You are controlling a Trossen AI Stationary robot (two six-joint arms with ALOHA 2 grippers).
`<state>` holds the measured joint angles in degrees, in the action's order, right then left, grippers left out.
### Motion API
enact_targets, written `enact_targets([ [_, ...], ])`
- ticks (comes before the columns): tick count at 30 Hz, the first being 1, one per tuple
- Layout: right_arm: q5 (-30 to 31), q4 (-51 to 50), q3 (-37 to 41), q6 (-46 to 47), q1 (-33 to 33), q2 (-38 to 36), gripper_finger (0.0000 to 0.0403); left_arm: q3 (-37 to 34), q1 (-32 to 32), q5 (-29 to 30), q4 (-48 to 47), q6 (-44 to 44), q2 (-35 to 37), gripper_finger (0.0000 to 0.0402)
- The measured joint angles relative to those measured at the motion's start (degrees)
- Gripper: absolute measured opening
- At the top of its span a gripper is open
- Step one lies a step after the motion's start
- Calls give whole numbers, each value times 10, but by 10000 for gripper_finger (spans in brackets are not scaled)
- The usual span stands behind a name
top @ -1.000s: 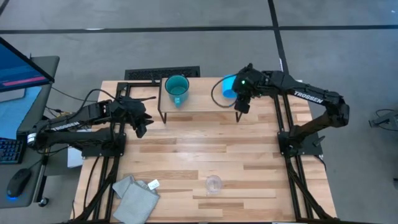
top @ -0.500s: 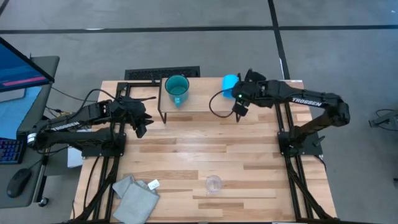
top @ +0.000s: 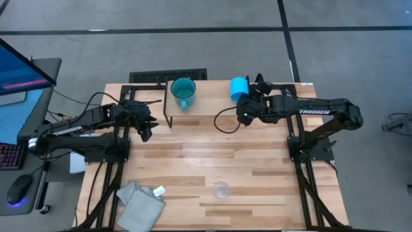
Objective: Stack small to large cups/mugs on shelf
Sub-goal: Put the light blue mug on the shelf
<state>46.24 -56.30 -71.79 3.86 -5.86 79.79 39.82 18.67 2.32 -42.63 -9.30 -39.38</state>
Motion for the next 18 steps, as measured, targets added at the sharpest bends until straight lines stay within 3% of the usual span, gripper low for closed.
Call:
enact_targets([
  [13,1,23,0,2,-42,0,164,0,0,20,0,22,0,114],
  [18,-45,30,0,-10,-56,1,159,0,0,20,0,27,0,114],
])
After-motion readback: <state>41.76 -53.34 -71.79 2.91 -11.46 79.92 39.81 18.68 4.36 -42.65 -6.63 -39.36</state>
